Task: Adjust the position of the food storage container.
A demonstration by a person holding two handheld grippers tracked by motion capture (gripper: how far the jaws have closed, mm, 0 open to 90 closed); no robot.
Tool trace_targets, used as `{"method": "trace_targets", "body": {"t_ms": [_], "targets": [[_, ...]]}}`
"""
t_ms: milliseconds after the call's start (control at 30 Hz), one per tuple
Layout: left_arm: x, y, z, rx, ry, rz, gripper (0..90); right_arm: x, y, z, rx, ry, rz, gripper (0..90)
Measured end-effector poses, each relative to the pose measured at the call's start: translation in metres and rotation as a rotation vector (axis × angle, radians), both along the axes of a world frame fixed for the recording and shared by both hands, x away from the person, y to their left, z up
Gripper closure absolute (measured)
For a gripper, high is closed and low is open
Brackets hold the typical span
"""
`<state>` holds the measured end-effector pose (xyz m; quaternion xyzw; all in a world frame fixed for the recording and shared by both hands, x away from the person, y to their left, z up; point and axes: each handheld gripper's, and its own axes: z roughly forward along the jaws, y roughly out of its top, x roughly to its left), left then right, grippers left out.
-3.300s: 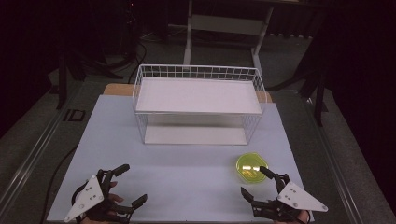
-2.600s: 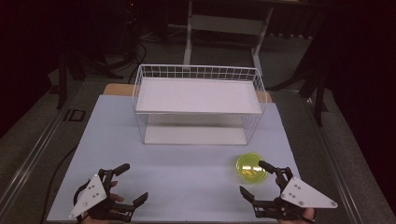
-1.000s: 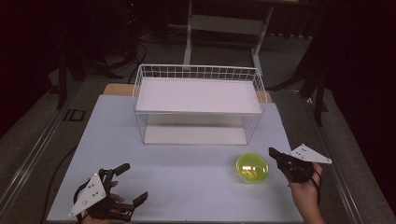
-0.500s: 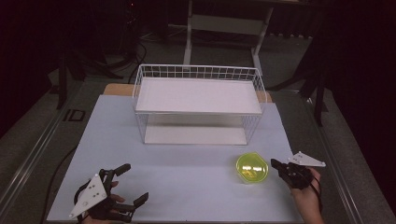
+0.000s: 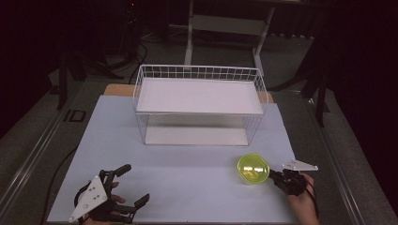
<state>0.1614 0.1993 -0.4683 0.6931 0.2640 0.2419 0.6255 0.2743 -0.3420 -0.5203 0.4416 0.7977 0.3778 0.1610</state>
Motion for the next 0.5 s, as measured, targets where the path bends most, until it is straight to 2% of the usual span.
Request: {"method": "trace_targets", "body": {"t_ms": [200,267,433,500], "targets": [[0.000,0.000,-0.001,-0.001,0.005,0.000,1.1,-0.001,0.008,-0.004,0.026,0.022,0.028,90.0],[0.001,-0.001,-0.001,0.001,0.005,-0.002,1.1,-0.002,0.013,-0.006,0.013,0.027,0.044,90.0],[0.000,-0.001,0.000,0.004,0.006,-0.005,1.1,-0.006,0.025,-0.006,0.020,0.022,0.101,90.0],[0.000,-0.001,0.000,0.007,0.004,0.000,1.1,-0.007,0.027,-0.006,0.001,0.021,0.110,90.0]]}}
